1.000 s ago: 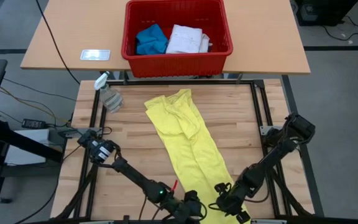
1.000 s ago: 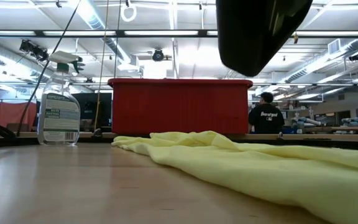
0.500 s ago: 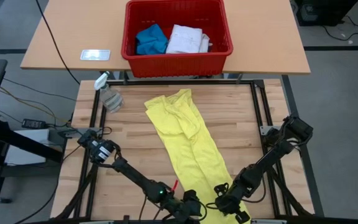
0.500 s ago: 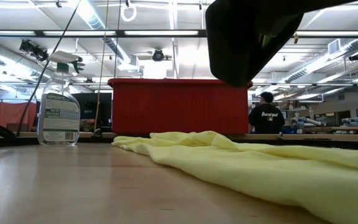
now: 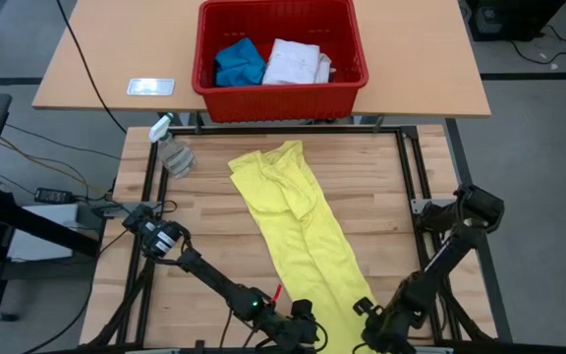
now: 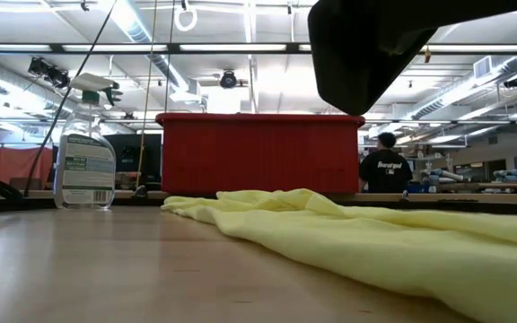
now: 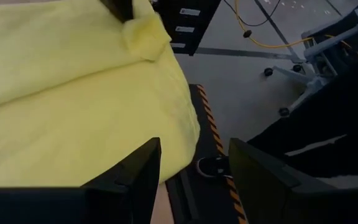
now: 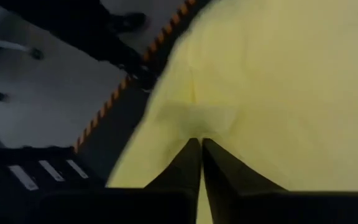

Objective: Fold Laundry from Bin

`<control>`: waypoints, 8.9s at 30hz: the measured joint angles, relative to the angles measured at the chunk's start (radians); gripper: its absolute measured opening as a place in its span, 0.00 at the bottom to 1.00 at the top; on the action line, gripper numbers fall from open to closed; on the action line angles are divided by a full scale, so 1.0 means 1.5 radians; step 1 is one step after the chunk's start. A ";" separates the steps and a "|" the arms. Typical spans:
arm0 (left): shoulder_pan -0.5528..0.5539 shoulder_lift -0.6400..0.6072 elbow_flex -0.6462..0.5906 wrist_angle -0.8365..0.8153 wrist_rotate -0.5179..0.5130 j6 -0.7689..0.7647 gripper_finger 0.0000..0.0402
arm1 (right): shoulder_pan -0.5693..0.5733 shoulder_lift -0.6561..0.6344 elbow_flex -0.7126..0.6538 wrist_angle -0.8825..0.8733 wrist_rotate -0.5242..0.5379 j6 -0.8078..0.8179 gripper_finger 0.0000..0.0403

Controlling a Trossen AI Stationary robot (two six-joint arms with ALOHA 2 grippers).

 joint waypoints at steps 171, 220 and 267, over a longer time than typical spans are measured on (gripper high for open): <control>0.013 -0.245 -0.478 0.076 -0.011 -0.161 0.00 | -0.332 0.082 0.086 0.057 -0.027 0.192 0.05; -0.072 -0.208 -0.439 0.140 -0.129 -0.433 0.00 | -0.087 0.146 0.087 0.097 0.225 0.175 0.47; 0.137 -0.256 -0.221 -0.557 -0.101 -0.420 0.00 | -0.505 -0.109 -0.011 -0.164 -0.109 0.164 0.01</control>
